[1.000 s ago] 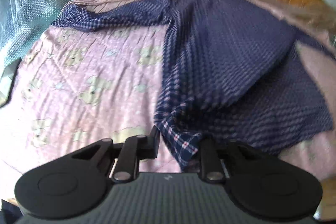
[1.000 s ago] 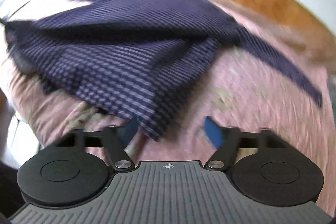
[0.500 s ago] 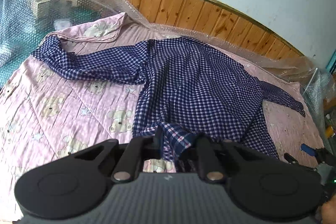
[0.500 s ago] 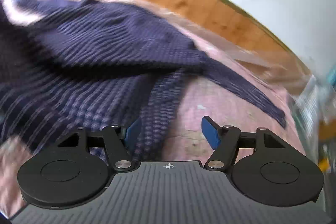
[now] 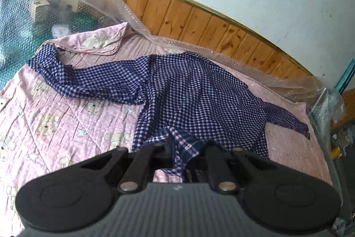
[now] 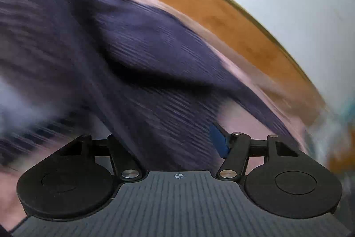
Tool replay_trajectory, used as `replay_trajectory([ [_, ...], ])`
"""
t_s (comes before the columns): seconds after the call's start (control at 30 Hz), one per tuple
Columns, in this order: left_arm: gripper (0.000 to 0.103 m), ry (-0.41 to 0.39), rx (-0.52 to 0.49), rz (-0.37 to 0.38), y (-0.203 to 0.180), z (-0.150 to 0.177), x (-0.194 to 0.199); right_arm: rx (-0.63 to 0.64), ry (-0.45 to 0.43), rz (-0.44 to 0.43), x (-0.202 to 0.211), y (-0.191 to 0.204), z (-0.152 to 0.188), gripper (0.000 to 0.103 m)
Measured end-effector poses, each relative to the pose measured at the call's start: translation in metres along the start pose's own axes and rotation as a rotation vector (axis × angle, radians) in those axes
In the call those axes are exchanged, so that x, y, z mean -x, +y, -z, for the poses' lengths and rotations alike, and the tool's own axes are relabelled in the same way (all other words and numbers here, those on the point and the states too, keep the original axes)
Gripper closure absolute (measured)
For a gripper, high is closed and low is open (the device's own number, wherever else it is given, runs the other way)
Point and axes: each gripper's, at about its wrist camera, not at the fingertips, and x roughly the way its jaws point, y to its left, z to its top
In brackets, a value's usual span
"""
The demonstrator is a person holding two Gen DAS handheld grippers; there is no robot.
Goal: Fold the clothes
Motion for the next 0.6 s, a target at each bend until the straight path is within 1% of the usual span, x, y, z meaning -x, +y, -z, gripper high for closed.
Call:
replay_trajectory([
  [0.03,0.096,0.009,0.004,0.001,0.003,0.002,-0.003,-0.038,0.040,0.041,-0.010,-0.017,0.010,0.041],
  [0.07,0.096,0.022,0.004,0.006,0.006,0.005,-0.005,-0.078,0.077,0.067,-0.020,-0.033,0.020,0.044],
  [0.1,0.096,0.035,0.000,0.011,0.008,0.009,-0.008,-0.124,0.104,0.038,-0.028,-0.048,0.028,0.061],
  [0.13,0.096,0.047,-0.014,0.012,0.008,0.013,-0.011,-0.168,0.126,0.008,-0.034,-0.061,0.036,0.069],
  [0.17,0.096,0.053,-0.031,0.009,0.007,0.016,-0.012,-0.198,0.126,-0.022,-0.034,-0.070,0.037,0.087],
  [0.2,0.096,0.056,-0.048,0.005,0.006,0.018,-0.012,-0.231,0.122,-0.052,-0.030,-0.079,0.036,0.101],
  [0.23,0.096,0.051,-0.062,0.006,0.006,0.019,-0.008,-0.278,0.102,-0.079,-0.017,-0.092,0.028,0.103],
  [0.3,0.096,0.021,-0.063,0.031,0.005,0.015,0.004,-0.380,0.062,-0.134,0.010,-0.118,0.013,0.103],
  [0.37,0.096,-0.007,-0.059,0.059,0.004,0.009,0.013,-0.539,0.034,-0.198,0.046,-0.154,0.003,0.103],
  [0.4,0.093,-0.010,-0.059,0.068,0.003,0.006,0.014,-0.613,0.024,-0.224,0.064,-0.173,0.002,0.103],
  [0.43,0.088,-0.001,-0.064,0.077,0.001,0.005,0.011,-0.661,0.028,-0.223,0.075,-0.189,0.004,0.103],
  [0.47,0.087,0.030,-0.077,0.083,-0.002,0.006,0.002,-0.686,0.052,-0.213,0.072,-0.202,0.008,0.103],
  [0.5,0.088,0.061,-0.095,0.084,-0.005,0.009,-0.008,-0.688,0.104,-0.202,0.062,-0.206,0.013,0.103],
  [0.57,0.088,0.119,-0.162,0.037,-0.011,0.027,-0.030,-0.646,0.222,-0.164,0.035,-0.198,0.029,0.103],
  [0.6,0.091,0.137,-0.191,0.013,-0.013,0.038,-0.037,-0.606,0.293,-0.160,0.016,-0.188,0.042,0.100],
])
